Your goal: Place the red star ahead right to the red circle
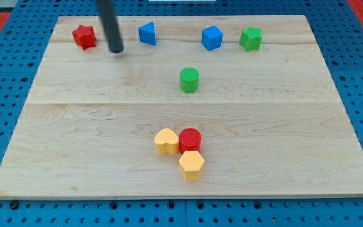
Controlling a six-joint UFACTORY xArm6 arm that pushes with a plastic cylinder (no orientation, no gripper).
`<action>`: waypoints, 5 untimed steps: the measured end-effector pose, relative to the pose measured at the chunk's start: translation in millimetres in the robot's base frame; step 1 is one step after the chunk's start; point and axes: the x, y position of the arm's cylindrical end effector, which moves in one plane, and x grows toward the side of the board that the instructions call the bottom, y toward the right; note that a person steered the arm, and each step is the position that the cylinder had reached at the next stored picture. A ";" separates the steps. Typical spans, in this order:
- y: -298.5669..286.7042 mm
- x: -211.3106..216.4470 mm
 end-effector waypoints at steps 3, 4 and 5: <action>-66.2 -53.3; -86.6 -45.9; -93.9 -45.9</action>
